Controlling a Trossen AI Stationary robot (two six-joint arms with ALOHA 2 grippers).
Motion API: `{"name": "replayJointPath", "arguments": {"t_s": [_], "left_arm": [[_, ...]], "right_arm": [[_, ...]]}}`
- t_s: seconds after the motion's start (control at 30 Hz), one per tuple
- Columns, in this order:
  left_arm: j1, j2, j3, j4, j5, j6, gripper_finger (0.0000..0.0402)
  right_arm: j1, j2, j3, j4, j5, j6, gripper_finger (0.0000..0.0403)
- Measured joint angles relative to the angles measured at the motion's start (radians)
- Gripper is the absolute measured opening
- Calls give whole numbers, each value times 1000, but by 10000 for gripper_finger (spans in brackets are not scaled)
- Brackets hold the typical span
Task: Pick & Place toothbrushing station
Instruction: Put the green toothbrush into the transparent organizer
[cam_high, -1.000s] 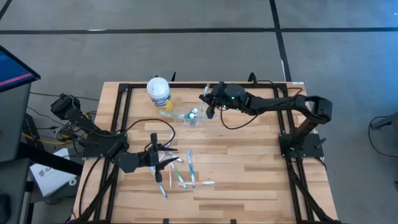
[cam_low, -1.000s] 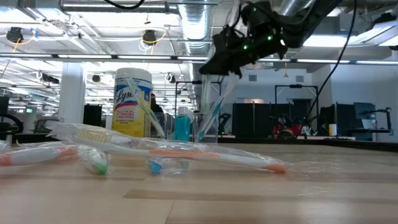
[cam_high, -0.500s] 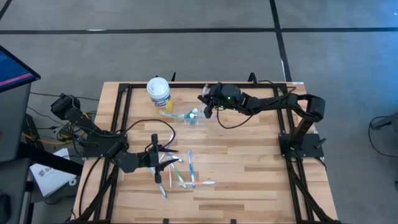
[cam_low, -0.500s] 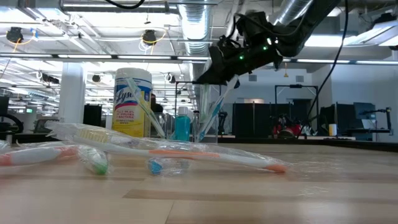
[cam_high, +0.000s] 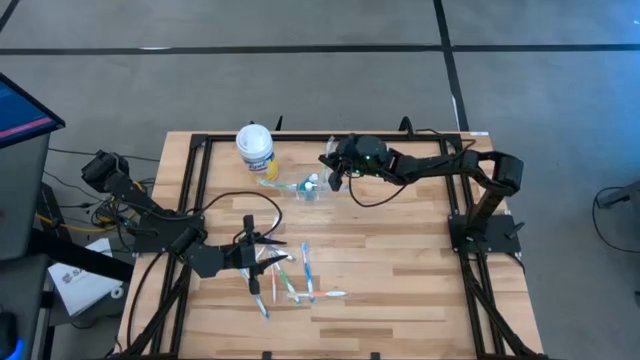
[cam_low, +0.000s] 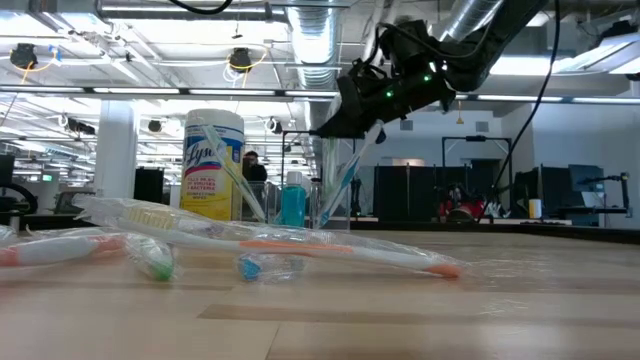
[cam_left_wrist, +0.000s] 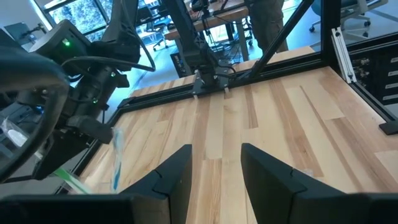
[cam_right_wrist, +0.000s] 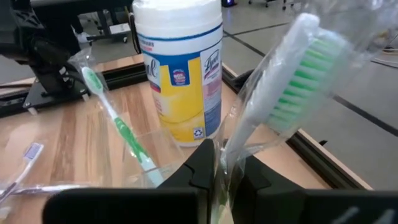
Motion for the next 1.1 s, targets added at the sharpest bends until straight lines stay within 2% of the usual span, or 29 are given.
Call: {"name": "replayJointPath", "arguments": {"t_s": [0.13,0.43,0.63,0.87,1.1], "left_arm": [[0,0,0,0,0,0,131],[0,0,0,0,0,0,131],[0,0,0,0,-1,0,131],[0,0,0,0,-3,0,131],[0,0,0,0,-3,0,131]], "right_arm": [[0,0,0,-11,0,-4,20],[0,0,0,-27,-1,-3,59],[1,0,0,-40,-3,-3,63],[0,0,0,-44,-78,-4,64],[0,0,0,-54,-97,-25,74]]}}
